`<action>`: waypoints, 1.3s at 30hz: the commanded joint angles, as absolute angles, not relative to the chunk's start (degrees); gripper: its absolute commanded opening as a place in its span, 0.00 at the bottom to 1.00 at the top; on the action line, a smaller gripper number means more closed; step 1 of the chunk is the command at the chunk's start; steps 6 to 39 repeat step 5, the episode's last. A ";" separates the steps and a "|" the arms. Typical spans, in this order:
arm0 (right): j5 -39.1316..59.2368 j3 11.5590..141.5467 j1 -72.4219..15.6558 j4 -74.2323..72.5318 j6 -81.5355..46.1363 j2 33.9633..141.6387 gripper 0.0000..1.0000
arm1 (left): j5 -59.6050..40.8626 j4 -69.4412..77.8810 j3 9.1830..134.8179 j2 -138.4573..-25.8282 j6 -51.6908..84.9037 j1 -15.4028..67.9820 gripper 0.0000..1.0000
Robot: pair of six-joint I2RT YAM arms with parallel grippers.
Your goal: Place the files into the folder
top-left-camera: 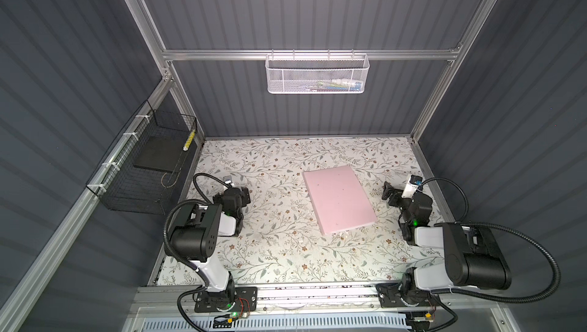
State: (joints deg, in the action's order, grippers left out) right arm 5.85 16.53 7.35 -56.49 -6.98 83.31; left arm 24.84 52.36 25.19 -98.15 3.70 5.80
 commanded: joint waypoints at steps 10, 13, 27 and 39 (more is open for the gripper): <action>6.42 19.62 5.49 -52.94 -3.26 83.07 0.99 | 25.57 54.01 26.02 -98.31 1.94 6.74 1.00; 6.42 19.62 5.49 -52.94 -3.26 83.07 0.99 | 25.57 54.01 26.02 -98.31 1.94 6.74 1.00; 6.42 19.62 5.49 -52.94 -3.26 83.07 0.99 | 25.57 54.01 26.02 -98.31 1.94 6.74 1.00; 6.42 19.62 5.49 -52.94 -3.26 83.07 0.99 | 25.57 54.01 26.02 -98.31 1.94 6.74 1.00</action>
